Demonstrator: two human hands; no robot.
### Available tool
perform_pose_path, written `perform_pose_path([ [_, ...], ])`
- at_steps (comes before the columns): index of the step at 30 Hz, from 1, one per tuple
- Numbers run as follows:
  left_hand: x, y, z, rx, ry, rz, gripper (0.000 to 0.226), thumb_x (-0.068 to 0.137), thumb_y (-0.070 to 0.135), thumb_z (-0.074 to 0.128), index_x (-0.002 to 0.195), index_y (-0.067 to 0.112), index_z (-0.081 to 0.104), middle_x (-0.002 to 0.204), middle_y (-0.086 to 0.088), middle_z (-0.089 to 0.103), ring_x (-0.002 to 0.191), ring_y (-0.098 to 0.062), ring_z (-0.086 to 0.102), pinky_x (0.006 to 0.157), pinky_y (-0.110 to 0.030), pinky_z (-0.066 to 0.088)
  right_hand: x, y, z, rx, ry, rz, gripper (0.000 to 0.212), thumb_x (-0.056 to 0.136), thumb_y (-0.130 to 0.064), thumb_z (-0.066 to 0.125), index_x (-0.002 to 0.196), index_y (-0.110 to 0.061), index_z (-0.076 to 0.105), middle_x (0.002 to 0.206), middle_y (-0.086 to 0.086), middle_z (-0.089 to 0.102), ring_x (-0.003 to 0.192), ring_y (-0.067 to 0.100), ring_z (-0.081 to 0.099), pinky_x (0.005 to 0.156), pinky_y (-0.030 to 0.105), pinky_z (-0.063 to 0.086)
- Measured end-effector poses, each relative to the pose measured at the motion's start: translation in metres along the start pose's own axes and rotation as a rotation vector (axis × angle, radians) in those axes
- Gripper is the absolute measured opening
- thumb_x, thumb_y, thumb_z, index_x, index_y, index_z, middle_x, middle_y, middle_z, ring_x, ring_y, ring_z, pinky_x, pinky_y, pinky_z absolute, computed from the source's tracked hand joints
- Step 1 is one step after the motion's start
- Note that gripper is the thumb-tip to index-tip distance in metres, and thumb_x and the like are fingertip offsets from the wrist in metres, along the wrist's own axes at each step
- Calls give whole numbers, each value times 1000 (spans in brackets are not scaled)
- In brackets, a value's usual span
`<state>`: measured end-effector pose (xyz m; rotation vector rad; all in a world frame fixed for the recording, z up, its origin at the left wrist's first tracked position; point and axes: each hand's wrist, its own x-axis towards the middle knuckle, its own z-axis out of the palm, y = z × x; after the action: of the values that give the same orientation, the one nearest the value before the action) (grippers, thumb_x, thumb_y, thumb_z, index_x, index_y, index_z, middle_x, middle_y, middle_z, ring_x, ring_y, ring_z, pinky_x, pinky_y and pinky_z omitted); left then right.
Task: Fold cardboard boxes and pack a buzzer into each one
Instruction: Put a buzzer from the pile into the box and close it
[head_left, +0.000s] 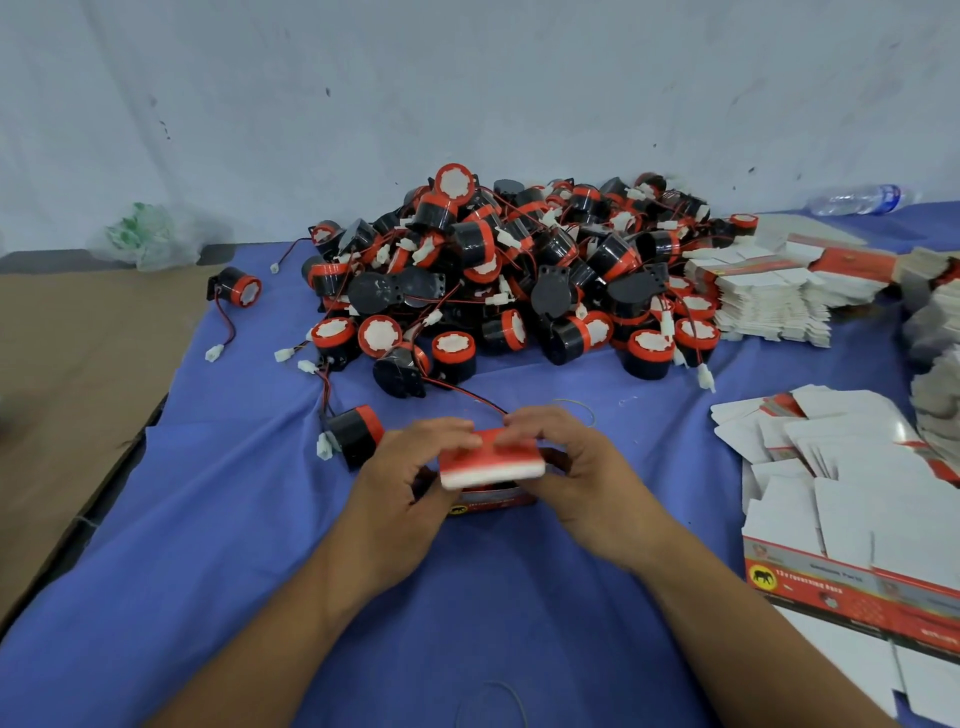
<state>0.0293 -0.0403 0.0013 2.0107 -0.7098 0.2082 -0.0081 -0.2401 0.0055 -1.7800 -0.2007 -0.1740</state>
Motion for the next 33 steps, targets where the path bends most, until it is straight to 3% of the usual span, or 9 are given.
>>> perform_pose_path([
  [3,-1,-2,-3,50,-55,11,41,88,12,65,120,37,61,134,12,57,126,2,48,107,-29,42,-3,0,-5,-159,-86,-28,32,94,-4,63,118,-22,72,137,-8,53,126,-3,51,99,19,46],
  [7,-4,-5,-7,78,-170,27,45,86,52,63,128,48,49,142,21,45,131,10,39,105,-9,33,-5,-2,-15,-226,-228,-16,44,92,-40,67,134,-31,62,147,-21,42,135,-8,39,107,21,42],
  [11,-3,-6,-7,59,-122,43,48,84,45,68,129,41,51,138,16,52,128,6,45,106,-22,42,-4,-4,-14,-282,-175,-80,45,90,-32,70,134,-23,62,141,-13,50,131,-7,44,106,21,43],
  [16,-2,-1,-8,3,-54,54,35,89,34,64,123,28,63,127,11,62,121,2,55,103,-32,47,-5,-6,-9,-216,-118,-117,29,93,-21,69,122,-22,70,119,-15,62,118,5,58,94,18,48],
  [19,-2,1,-10,4,-79,55,34,91,30,57,124,33,60,131,11,60,124,3,52,105,-27,45,-5,-3,-8,-276,-125,-104,33,96,-22,65,129,-18,67,129,-10,58,122,3,54,100,24,48],
  [23,-3,0,-9,26,-106,54,38,92,24,55,128,17,61,141,6,53,130,2,47,109,-22,40,-7,-1,-6,-372,-140,-149,35,100,-20,60,135,-20,63,146,-5,49,135,3,44,110,31,42],
  [27,-3,0,-8,130,-97,111,35,92,8,63,127,9,62,141,3,53,136,-10,45,113,-22,35,-7,-1,-3,-504,-99,-280,34,99,-15,60,132,-17,65,148,-1,51,137,12,45,113,35,38],
  [31,-3,3,-10,275,-124,224,38,90,15,68,127,6,62,139,0,53,139,-17,41,115,-19,28,-9,-2,-3,-665,-99,-418,33,99,-15,58,131,-13,66,148,2,51,139,16,42,116,33,34],
  [33,-3,5,-11,331,-141,271,45,85,23,70,125,4,63,138,-5,55,136,-24,43,114,-26,32,-9,-2,-5,-734,-129,-434,35,103,-27,53,134,-15,63,153,1,45,144,16,35,119,29,28],
])
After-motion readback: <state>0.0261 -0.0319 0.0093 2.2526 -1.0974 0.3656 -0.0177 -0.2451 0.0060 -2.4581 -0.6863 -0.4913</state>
